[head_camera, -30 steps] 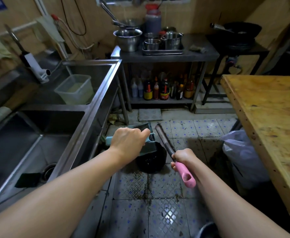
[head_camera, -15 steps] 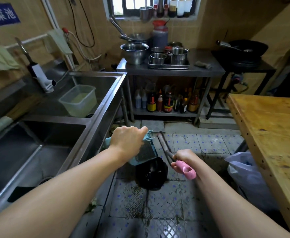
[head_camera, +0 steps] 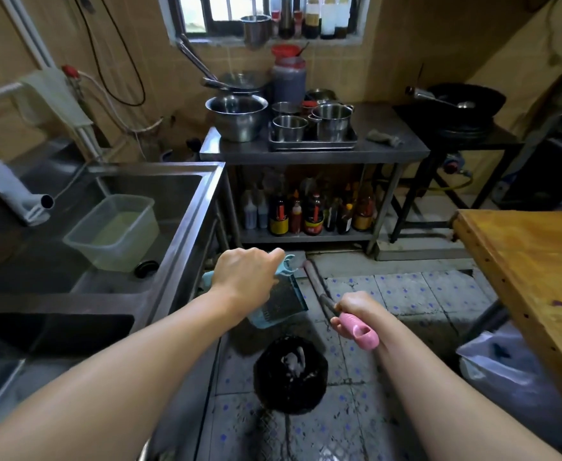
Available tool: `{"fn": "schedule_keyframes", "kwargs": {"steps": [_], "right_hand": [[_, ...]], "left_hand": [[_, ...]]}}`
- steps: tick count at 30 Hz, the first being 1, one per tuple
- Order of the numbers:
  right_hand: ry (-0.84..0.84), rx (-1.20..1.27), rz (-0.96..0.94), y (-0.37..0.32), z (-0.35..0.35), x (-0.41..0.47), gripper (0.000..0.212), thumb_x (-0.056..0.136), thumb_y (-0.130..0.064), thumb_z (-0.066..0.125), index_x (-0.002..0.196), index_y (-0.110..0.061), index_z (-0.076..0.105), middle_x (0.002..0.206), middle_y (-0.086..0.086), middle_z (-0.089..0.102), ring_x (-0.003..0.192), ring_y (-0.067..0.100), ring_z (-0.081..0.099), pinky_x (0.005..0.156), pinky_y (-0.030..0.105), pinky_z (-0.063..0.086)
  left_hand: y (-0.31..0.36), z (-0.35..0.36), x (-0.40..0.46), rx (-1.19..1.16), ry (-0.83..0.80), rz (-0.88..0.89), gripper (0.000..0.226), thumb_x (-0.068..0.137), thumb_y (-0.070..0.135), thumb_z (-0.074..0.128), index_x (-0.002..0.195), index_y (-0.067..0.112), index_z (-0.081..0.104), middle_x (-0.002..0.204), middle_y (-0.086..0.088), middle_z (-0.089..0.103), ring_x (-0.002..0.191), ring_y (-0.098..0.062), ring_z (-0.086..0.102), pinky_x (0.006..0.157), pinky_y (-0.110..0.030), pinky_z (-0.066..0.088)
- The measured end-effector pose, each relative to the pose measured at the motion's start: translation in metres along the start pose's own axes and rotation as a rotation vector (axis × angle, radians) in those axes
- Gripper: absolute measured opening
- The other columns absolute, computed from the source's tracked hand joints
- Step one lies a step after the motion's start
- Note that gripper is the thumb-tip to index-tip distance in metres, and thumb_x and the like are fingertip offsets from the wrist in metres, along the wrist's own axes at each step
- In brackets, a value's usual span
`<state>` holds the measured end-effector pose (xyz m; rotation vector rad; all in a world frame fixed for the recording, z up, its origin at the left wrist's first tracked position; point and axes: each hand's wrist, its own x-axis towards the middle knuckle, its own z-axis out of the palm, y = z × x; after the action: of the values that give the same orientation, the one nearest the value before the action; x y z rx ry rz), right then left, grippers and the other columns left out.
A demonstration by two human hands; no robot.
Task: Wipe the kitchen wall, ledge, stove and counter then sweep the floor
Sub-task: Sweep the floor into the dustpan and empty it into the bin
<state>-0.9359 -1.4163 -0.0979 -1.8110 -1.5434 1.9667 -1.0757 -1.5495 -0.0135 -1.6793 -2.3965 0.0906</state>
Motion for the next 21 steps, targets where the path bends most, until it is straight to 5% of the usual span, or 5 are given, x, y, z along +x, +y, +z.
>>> {"fn": "schedule_keyframes", "kwargs": {"steps": [7, 11, 15, 21], "right_hand": [[0.029, 0.053, 0.037, -0.036, 0.005, 0.059, 0.022, 0.093, 0.005, 0.029, 0.075, -0.004, 0.040, 0.070, 0.015, 0.048, 0.029, 0.017, 0.050, 0.030, 0.015, 0.036], [0.040, 0.021, 0.074, -0.059, 0.001, 0.099, 0.020, 0.091, 0.007, 0.029, 0.079, -0.002, 0.042, 0.067, 0.017, 0.049, 0.044, 0.020, 0.048, 0.032, 0.015, 0.036], [0.041, -0.032, 0.101, -0.080, -0.005, 0.145, 0.018, 0.091, 0.006, 0.028, 0.099, -0.002, 0.043, 0.066, 0.017, 0.050, 0.030, 0.017, 0.048, 0.031, 0.016, 0.036], [-0.001, -0.038, 0.147, -0.112, -0.020, 0.219, 0.015, 0.092, 0.005, 0.028, 0.091, -0.003, 0.041, 0.071, 0.017, 0.049, 0.047, 0.019, 0.046, 0.034, 0.016, 0.037]], "left_hand": [[-0.020, 0.023, 0.065, -0.027, -0.028, 0.021, 0.018, 0.091, 0.034, 0.055, 0.102, 0.022, 0.046, 0.092, -0.001, 0.067, 0.084, -0.028, 0.065, 0.063, -0.033, 0.038], [-0.025, 0.045, 0.108, -0.041, -0.065, 0.004, 0.019, 0.090, 0.035, 0.056, 0.099, 0.022, 0.045, 0.091, -0.001, 0.067, 0.085, -0.029, 0.064, 0.063, -0.032, 0.037], [-0.029, 0.071, 0.155, -0.047, -0.109, -0.030, 0.020, 0.091, 0.038, 0.056, 0.098, 0.022, 0.045, 0.091, -0.001, 0.067, 0.085, -0.028, 0.064, 0.062, -0.031, 0.036], [-0.033, 0.116, 0.220, -0.055, -0.202, -0.059, 0.025, 0.090, 0.039, 0.056, 0.087, 0.027, 0.034, 0.095, 0.000, 0.067, 0.089, -0.028, 0.064, 0.066, -0.032, 0.036]]}}
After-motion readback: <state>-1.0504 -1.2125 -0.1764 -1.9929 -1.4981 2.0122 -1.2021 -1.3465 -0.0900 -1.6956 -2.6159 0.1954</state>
